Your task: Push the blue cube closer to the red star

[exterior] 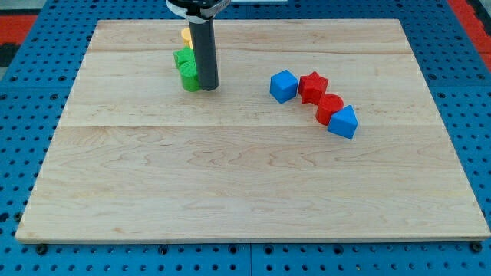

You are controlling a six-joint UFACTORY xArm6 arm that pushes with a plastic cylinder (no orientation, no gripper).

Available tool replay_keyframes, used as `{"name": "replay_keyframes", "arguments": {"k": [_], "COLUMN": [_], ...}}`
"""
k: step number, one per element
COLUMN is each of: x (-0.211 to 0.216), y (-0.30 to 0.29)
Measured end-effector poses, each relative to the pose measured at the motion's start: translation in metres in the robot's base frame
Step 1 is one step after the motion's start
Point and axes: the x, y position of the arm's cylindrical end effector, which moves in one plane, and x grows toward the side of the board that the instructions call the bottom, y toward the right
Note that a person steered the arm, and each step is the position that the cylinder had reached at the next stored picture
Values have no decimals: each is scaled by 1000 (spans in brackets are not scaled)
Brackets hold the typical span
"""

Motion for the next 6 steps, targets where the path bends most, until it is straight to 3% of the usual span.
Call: {"name": "replay_keyframes", "arguments": {"k": [3, 6], "x": [0, -2], "y": [105, 110]}}
